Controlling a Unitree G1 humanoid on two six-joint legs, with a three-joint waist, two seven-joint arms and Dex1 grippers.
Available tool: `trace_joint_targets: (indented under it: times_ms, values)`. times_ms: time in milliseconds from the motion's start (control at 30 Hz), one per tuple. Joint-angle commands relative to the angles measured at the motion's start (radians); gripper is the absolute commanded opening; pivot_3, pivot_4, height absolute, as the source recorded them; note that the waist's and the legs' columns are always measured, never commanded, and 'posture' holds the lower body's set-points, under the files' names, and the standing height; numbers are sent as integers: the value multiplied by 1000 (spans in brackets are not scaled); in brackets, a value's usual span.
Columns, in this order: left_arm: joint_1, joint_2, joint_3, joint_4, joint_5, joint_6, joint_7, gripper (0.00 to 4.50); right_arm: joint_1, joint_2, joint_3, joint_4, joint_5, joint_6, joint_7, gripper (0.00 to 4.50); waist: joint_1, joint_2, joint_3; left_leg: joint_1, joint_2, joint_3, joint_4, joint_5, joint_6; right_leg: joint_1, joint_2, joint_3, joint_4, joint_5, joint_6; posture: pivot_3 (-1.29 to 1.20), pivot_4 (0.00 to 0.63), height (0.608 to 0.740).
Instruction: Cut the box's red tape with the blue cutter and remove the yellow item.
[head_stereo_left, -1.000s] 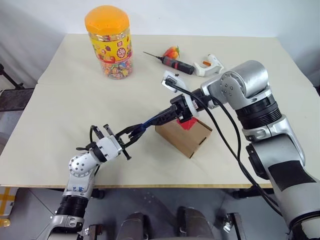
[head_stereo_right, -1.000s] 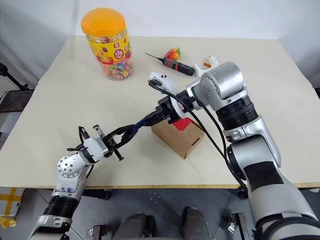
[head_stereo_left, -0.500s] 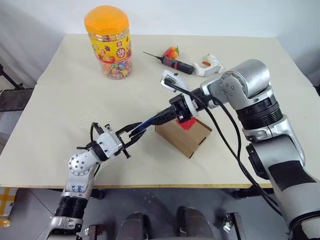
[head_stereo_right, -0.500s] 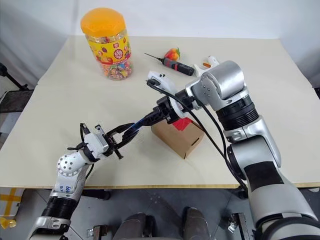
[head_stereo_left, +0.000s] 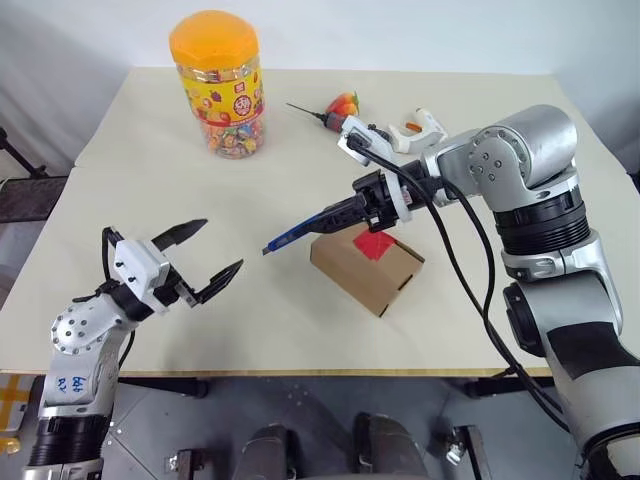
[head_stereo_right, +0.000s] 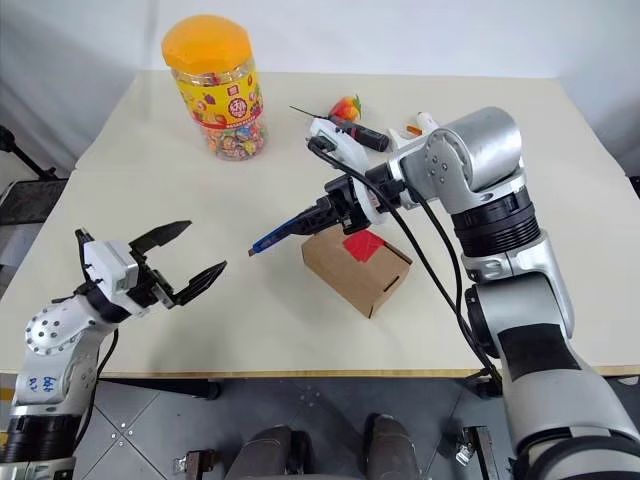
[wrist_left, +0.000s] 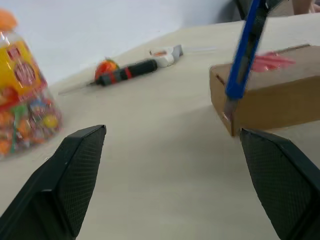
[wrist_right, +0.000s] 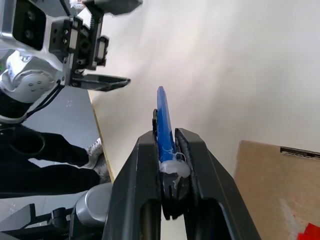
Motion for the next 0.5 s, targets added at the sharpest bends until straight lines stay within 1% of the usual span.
trace_joint_targets:
  times_ms: [33,133,267,367,500]
  values:
    - [114,26,40,-150,-117,114,-46,4500,6,-32,-71,-23,5,-28,-20,166,0,0,0,0,0,0,-1,0,0,0,0,0,-1,0,0,0,150,740]
    - [137,31,1,-298,-169,259,16,4500,24,-52,-106,-29,1,-50,-39,166,8,0,1,0,0,-1,-2,0,0,0,0,1,-1,0,0,0,150,740]
    - [89,20,-83,-385,-129,349,64,4500,44,-80,-159,-46,-3,-69,-74,166,20,0,1,-1,-1,-1,0,0,0,0,0,2,-1,0,0,0,150,740]
    - [-23,-40,-173,-441,-134,441,161,3971,80,-118,-210,-92,-2,-88,-98,166,31,0,2,-1,-1,-1,0,0,0,0,0,2,-1,0,0,0,150,740]
    - [-179,-112,-266,-431,-101,501,216,2766,133,-150,-277,-168,3,-97,-143,166,31,0,2,-1,-1,0,0,0,0,0,0,2,-2,0,0,0,150,740]
